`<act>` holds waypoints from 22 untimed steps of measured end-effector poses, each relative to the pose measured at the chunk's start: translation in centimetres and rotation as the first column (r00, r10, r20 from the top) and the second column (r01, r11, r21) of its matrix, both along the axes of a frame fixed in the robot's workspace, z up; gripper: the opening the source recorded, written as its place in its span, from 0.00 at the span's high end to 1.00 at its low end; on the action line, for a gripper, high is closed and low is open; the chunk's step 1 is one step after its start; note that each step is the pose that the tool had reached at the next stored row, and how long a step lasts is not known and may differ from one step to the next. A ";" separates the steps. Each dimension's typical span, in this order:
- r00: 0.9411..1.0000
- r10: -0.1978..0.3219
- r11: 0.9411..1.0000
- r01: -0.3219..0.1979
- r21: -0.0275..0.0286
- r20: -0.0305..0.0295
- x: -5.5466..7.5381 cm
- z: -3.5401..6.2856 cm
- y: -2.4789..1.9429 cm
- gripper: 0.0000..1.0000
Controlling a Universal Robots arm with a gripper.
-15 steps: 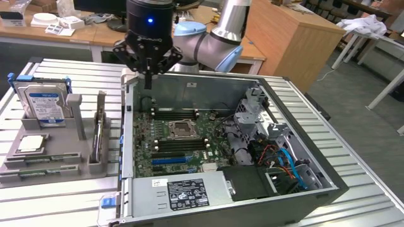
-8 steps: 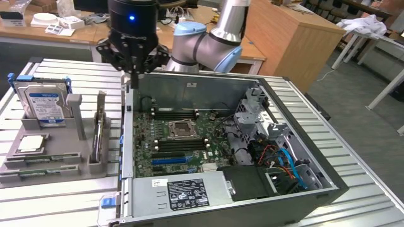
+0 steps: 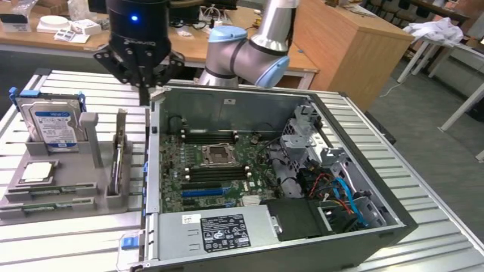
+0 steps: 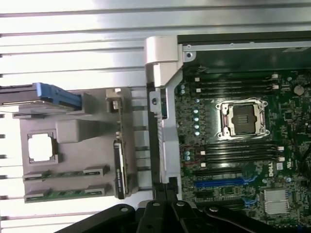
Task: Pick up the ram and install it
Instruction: 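Reach for the ram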
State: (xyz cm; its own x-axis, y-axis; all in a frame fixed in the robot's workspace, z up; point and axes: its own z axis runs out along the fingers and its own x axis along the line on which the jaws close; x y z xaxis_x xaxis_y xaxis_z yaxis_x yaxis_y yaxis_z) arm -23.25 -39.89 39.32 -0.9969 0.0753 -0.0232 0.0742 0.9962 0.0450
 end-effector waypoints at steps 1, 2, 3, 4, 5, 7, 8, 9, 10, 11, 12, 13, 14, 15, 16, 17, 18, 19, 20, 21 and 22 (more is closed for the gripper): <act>1.000 0.000 1.000 0.000 0.000 0.000 -0.4 -0.01 0.00 0.89; 1.000 0.000 1.000 0.000 0.000 0.000 -0.7 -0.01 0.00 0.89; 1.000 0.000 1.000 0.000 0.000 0.000 -1.1 0.00 0.00 0.89; 1.000 0.000 1.000 0.000 0.000 0.000 -1.4 0.00 0.00 0.89; 1.000 0.000 1.000 0.000 0.000 0.000 -1.7 0.00 0.00 0.89; 1.000 0.000 1.000 0.000 0.000 0.000 -2.4 0.00 0.00 0.89; 1.000 0.000 1.000 0.000 0.000 0.000 -2.7 -0.01 0.00 0.89; 1.000 0.000 1.000 0.000 0.000 0.000 -3.1 -0.01 0.00 0.89; 1.000 0.000 1.000 0.000 0.000 0.000 -3.4 -0.01 0.00 0.89; 1.000 0.000 1.000 0.000 0.000 0.000 -3.7 -0.01 0.00 0.89; 1.000 0.000 1.000 0.000 0.000 0.000 -4.1 0.00 0.00 0.89; 1.000 0.000 1.000 0.000 0.000 0.000 -4.5 0.00 0.00 0.89; 1.000 0.000 1.000 0.000 0.000 0.000 -4.9 0.00 0.00 0.89; 1.000 0.000 1.000 0.000 0.000 0.000 -5.3 -0.01 0.00 0.89; 1.000 0.000 1.000 0.000 0.000 0.000 -5.8 -0.01 0.00 0.89; 1.000 0.000 1.000 0.000 0.000 0.000 -6.2 -0.01 0.00 0.89; 1.000 0.000 1.000 0.000 0.000 0.000 -6.6 0.00 0.00 0.89; 1.000 0.000 1.000 0.000 0.000 0.000 -7.0 -0.01 0.00 0.89; 1.000 0.000 1.000 0.000 0.000 0.000 -7.4 -0.01 0.00 0.89; 1.000 0.000 1.000 0.000 0.000 0.000 -7.8 -0.01 0.00 0.89; 1.000 0.000 1.000 0.000 0.000 0.000 -8.1 -0.01 0.00 0.89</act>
